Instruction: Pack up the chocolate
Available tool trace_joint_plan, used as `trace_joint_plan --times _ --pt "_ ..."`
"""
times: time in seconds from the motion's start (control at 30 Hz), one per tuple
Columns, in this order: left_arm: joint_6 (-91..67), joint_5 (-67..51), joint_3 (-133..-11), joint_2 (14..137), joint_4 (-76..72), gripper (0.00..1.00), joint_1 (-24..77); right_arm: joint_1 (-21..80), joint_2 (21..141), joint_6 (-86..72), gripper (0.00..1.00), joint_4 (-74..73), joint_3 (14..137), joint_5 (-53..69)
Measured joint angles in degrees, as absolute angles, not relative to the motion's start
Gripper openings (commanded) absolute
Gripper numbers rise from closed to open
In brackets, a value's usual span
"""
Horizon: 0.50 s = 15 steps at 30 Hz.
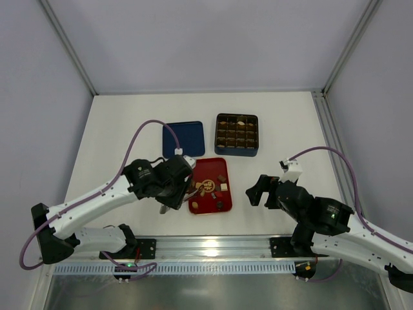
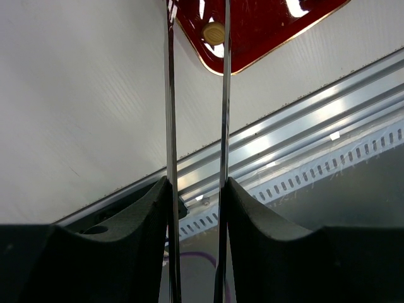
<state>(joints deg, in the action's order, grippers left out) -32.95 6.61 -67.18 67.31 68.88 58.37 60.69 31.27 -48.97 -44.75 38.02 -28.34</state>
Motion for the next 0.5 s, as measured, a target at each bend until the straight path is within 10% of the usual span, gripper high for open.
trace_joint_plan --times 0.5 --pt "-34.15 6.96 -67.18 67.31 70.24 0.39 60.01 60.69 31.27 -49.25 1.00 -44.64 37.60 -28.36"
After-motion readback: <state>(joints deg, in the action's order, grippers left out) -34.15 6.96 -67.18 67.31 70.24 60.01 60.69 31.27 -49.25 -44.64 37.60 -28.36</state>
